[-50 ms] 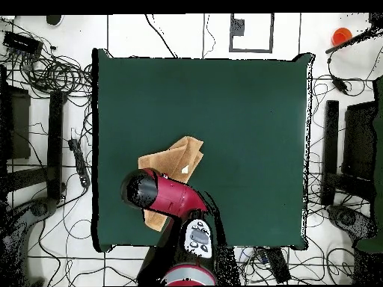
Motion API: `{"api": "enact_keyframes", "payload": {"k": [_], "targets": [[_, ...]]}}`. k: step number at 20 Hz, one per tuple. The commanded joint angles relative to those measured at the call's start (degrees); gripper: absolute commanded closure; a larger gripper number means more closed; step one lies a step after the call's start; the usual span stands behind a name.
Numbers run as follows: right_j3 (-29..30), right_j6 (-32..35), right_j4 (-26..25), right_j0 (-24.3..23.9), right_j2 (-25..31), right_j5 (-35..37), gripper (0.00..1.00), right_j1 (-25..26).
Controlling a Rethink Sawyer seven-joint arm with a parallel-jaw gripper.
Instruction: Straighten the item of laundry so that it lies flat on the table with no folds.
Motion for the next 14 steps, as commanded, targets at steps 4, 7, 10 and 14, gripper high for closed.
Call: {"api": "enact_keyframes", "payload": {"k": [4,7,10,14], "targets": [[0.5,14.5,2.3,1.0,3.3,-0.9,1.0,0.9],[0.6,14.9,2.6,1.1,3.1,-0.2,1.0,0.9],[0.4,14.9,2.5,1.6,2.5,0.7,1.0,1.0],[0.0,14.8,2.3,1.8,2.0,1.0,1.0,1.2]]}}
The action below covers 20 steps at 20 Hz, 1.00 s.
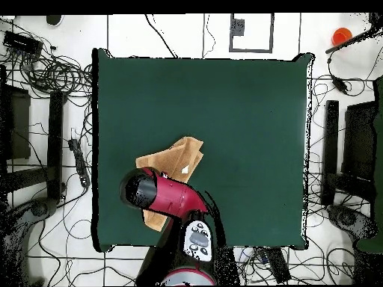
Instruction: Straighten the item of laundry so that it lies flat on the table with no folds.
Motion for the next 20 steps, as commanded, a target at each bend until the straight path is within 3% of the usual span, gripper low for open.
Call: {"api": "enact_keyframes", "payload": {"k": [1,20], "targets": [[0.1,14.7,2.2,1.6,2.1,0.8,1.0,2.1],[0.1,14.1,1.4,3.7,-0.5,-0.3,1.0,1.2]]}}
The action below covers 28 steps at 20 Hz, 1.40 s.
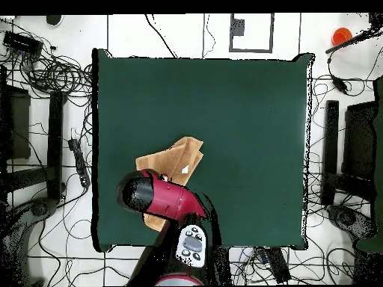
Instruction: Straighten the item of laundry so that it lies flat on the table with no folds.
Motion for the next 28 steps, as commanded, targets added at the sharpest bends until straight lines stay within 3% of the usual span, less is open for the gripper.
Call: {"api": "enact_keyframes", "payload": {"k": [1,5,6,16,18,28], "targets": [[0.1,14.0,1.5,1.3,2.3,-0.5,1.0,1.2],[0.0,12.1,0.8,0.0,3.2,2.0,1.0,1.2],[0.1,12.0,0.5,0.0,3.1,2.0,0.0,1.2],[-1.1,12.2,0.6,0.3,2.5,2.7,0.0,1.8],[-1.9,14.1,1.8,0.7,1.9,-1.1,0.0,2.2],[-3.6,13.7,1.0,2.9,-1.0,1.2,0.0,3.3]]}}
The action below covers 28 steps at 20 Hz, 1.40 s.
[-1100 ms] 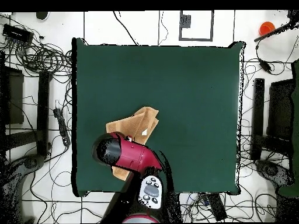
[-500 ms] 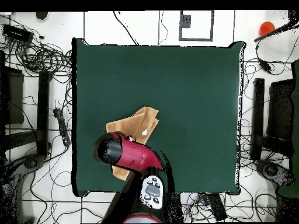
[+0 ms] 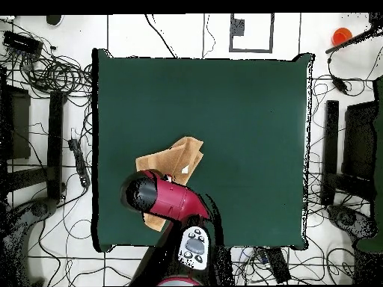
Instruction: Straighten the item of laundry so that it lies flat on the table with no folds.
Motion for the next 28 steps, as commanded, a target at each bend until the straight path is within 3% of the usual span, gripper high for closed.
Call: {"api": "enact_keyframes", "payload": {"k": [1,13,17,28], "targets": [[-3.6,13.8,1.2,2.7,0.8,1.3,0.0,3.3],[-6.2,13.8,2.0,3.1,1.9,1.5,0.0,5.7],[-6.8,11.8,1.4,0.6,3.7,0.9,0.0,6.6],[-8.6,11.7,0.6,0.6,1.2,3.2,0.0,6.8]]}}
